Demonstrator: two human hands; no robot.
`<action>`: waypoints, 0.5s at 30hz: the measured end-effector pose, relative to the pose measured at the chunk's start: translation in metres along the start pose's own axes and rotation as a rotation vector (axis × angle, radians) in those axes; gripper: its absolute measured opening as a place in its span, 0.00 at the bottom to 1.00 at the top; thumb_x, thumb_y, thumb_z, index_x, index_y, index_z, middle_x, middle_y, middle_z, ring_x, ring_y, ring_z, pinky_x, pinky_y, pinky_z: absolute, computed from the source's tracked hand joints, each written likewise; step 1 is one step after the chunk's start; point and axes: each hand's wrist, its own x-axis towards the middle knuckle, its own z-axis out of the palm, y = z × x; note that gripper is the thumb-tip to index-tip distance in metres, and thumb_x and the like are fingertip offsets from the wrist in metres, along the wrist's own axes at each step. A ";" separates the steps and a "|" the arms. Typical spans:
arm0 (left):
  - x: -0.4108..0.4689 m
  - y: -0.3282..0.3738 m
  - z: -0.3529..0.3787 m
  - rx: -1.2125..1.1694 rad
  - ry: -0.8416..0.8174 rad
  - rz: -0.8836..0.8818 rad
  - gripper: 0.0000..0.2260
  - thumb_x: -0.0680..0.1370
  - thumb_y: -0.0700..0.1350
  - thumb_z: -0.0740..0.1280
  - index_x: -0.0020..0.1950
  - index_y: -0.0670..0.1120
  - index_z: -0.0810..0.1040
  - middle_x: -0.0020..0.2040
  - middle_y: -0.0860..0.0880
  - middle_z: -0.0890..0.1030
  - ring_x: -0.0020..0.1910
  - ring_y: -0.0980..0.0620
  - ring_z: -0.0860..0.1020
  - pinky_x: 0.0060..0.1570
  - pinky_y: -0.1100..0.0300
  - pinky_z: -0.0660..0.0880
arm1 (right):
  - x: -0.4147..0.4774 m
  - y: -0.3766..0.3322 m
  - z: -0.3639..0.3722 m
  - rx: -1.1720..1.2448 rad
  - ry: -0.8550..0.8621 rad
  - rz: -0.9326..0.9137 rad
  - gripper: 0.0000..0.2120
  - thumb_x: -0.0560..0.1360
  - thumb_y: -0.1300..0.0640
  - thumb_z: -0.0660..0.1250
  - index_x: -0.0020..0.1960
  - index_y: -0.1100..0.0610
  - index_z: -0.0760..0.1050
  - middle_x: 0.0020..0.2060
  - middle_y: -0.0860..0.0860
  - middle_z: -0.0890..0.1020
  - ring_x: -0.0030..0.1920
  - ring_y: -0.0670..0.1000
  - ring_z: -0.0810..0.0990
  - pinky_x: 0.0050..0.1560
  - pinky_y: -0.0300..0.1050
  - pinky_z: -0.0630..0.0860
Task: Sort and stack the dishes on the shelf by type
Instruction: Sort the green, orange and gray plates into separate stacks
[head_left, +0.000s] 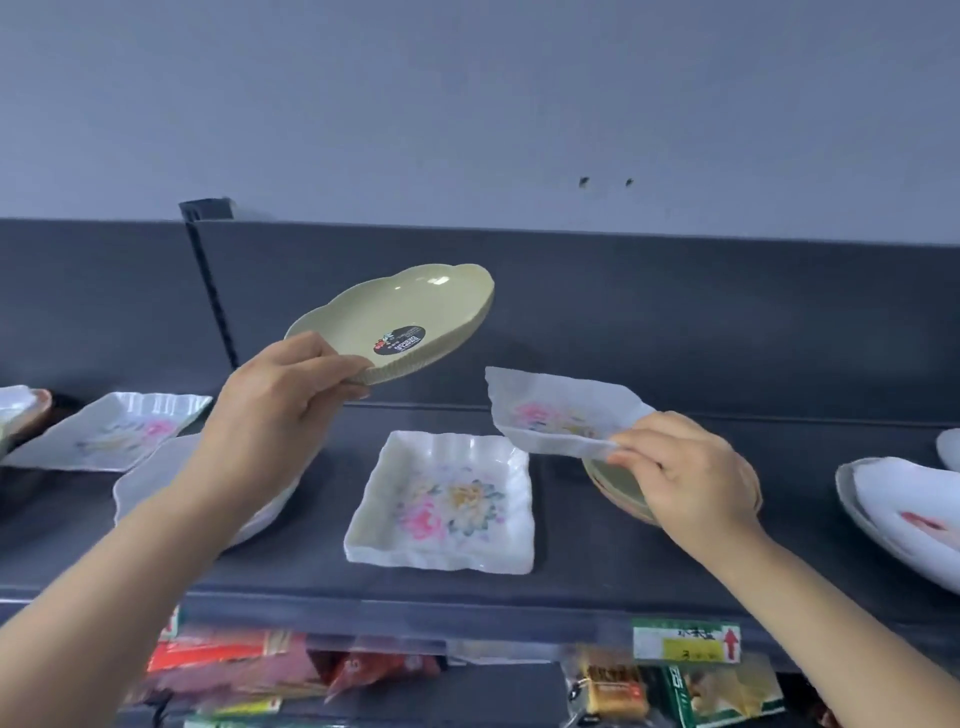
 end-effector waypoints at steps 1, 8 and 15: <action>-0.006 -0.007 -0.010 -0.005 -0.004 -0.011 0.06 0.73 0.41 0.66 0.47 0.50 0.79 0.41 0.65 0.73 0.34 0.55 0.67 0.31 0.60 0.69 | -0.002 -0.013 0.010 0.020 -0.037 0.003 0.07 0.69 0.58 0.68 0.37 0.59 0.84 0.33 0.50 0.83 0.36 0.50 0.79 0.39 0.32 0.72; -0.043 -0.040 -0.059 0.049 -0.074 -0.048 0.08 0.72 0.39 0.67 0.46 0.40 0.84 0.37 0.47 0.78 0.33 0.52 0.70 0.30 0.64 0.67 | -0.023 -0.075 0.068 -0.034 -0.256 -0.070 0.05 0.65 0.63 0.71 0.38 0.56 0.84 0.32 0.48 0.82 0.33 0.53 0.80 0.30 0.46 0.79; -0.072 -0.060 -0.078 0.068 -0.153 -0.079 0.09 0.71 0.40 0.67 0.46 0.42 0.84 0.37 0.48 0.78 0.32 0.48 0.73 0.31 0.57 0.71 | -0.033 -0.095 0.090 -0.066 -0.370 0.017 0.09 0.72 0.57 0.66 0.45 0.56 0.85 0.39 0.49 0.83 0.43 0.54 0.81 0.38 0.52 0.79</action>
